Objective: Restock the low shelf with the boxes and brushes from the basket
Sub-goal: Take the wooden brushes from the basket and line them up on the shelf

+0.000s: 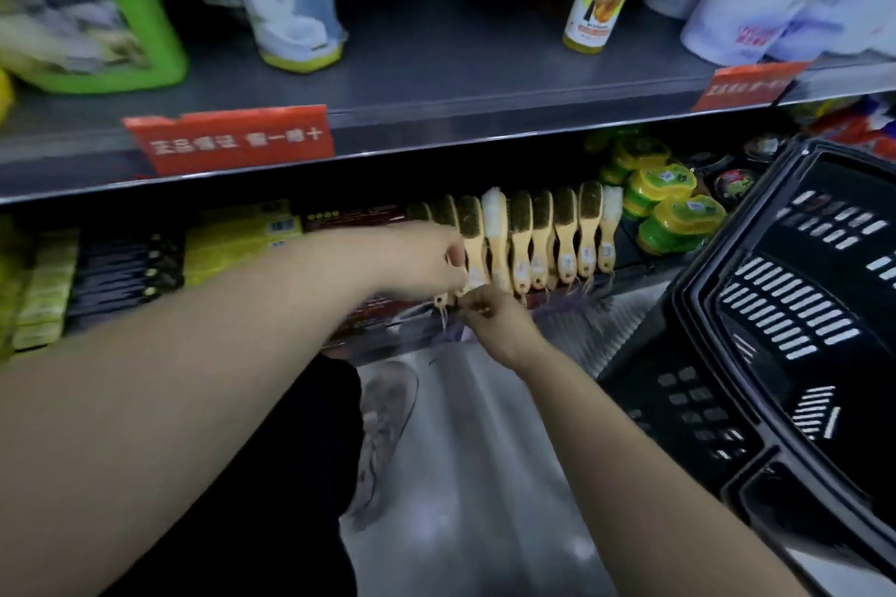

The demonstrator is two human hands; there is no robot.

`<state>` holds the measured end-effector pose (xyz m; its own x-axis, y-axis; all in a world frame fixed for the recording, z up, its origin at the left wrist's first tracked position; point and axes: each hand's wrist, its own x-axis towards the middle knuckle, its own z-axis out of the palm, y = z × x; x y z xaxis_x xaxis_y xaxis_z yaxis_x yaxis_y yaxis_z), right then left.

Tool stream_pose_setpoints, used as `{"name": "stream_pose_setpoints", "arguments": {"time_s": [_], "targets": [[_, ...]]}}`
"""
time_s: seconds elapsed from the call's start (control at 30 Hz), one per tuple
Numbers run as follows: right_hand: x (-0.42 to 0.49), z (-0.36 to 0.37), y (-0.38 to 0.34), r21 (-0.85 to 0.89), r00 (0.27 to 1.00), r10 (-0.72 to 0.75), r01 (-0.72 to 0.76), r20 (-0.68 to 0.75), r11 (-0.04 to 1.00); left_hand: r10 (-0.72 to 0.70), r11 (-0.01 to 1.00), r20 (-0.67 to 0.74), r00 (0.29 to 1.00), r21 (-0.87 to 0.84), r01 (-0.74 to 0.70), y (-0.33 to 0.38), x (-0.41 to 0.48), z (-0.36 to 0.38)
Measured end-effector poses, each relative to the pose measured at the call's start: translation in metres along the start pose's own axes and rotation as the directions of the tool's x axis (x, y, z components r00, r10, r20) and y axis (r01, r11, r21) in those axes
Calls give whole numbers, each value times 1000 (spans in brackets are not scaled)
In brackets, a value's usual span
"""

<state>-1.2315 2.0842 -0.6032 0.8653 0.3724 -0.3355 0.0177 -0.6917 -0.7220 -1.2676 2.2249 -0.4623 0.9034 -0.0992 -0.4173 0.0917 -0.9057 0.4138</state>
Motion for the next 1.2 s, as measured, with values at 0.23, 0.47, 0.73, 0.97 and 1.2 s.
{"name": "stream_pose_setpoints", "arguments": {"time_s": [0.23,0.47,0.73,0.97,1.2], "targets": [[16,20,-35,61,997,44,-47,63,997,-130,981,-116,985,-156,112,-77,-17,-25],[48,38,-34,7,995,47,-48,85,999,-192,980,-110,975,-75,184,-147,23,59],[58,63,-22,54,1000,15,-14,-23,998,-167,962,-109,980,199,186,-174,37,118],[80,68,-44,-242,982,-186,175,-24,955,-112,963,-193,975,221,154,-183,35,123],[132,97,-96,-555,924,-251,376,289,742,-156,972,-268,951,127,196,-201,23,123]]}}
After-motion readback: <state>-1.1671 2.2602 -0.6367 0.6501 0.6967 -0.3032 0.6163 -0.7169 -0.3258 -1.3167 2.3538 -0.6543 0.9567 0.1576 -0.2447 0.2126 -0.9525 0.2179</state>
